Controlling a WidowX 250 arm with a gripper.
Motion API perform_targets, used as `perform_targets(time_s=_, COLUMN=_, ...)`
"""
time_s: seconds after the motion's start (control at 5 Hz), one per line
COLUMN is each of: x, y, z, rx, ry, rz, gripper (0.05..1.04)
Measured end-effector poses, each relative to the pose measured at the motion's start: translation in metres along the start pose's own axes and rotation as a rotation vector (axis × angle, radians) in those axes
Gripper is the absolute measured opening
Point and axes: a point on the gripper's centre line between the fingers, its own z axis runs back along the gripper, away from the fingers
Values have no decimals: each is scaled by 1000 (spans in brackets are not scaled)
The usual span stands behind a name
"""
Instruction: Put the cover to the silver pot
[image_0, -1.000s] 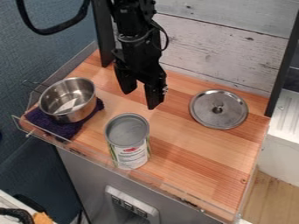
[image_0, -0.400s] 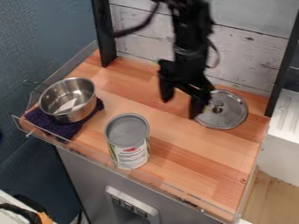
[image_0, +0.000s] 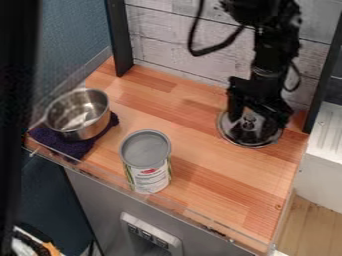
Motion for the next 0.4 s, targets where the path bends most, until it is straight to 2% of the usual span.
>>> perform_targets(time_s=0.2, x=15, y=1, z=0, rx=-8, ry=-15, rz=17, gripper=1001)
perform_targets(time_s=0.4, x=17, y=1, z=0, rx=-20, ry=-23, rz=37, gripper=955)
